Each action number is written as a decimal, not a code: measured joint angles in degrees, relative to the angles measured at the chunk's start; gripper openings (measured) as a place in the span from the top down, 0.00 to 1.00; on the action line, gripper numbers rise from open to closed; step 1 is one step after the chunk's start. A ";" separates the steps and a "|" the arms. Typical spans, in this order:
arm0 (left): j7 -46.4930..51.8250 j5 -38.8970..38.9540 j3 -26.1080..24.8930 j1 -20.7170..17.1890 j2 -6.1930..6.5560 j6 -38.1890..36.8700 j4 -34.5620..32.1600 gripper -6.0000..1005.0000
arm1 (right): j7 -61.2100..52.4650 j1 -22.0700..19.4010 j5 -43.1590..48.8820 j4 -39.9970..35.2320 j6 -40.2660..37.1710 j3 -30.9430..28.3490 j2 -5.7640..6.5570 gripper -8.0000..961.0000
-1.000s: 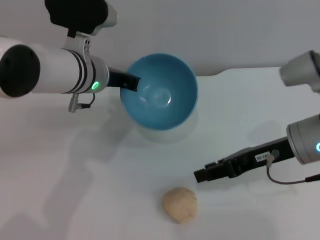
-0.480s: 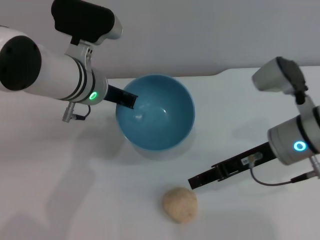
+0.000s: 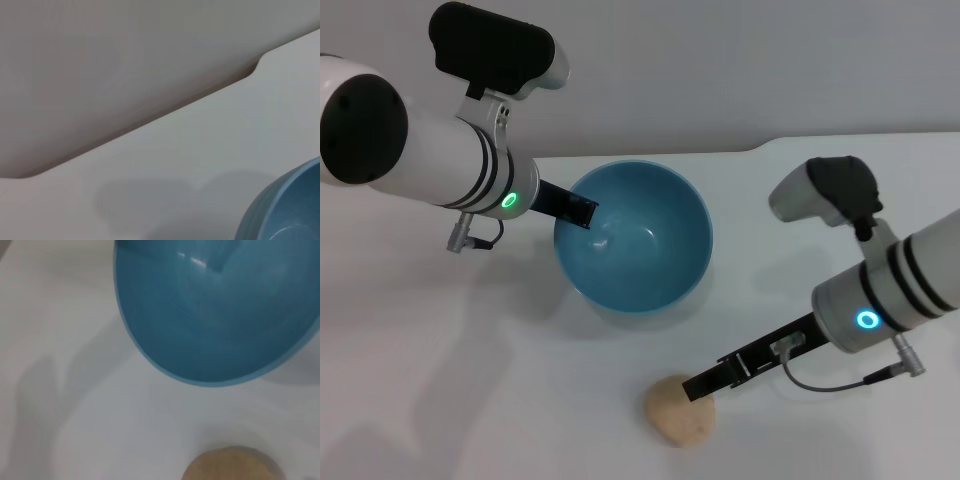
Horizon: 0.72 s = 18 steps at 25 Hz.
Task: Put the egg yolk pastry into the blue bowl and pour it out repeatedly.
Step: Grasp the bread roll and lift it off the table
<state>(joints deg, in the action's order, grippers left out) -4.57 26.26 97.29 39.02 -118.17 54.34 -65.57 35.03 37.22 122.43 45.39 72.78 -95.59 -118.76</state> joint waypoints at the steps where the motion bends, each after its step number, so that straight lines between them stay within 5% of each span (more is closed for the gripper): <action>1: 0.01 0.01 0.02 0.00 -0.03 0.00 0.00 0.98 | 0.00 0.15 -0.07 -0.32 -0.95 0.76 -0.08 0.64; 18: 0.35 0.10 0.18 0.30 -0.14 -0.28 0.00 0.98 | -2.19 1.56 -6.33 -4.17 -9.27 12.87 -0.24 0.67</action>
<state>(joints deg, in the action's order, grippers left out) -4.22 26.37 97.47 39.33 -118.30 54.05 -65.57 32.84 38.78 116.10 41.22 63.51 -82.72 -119.00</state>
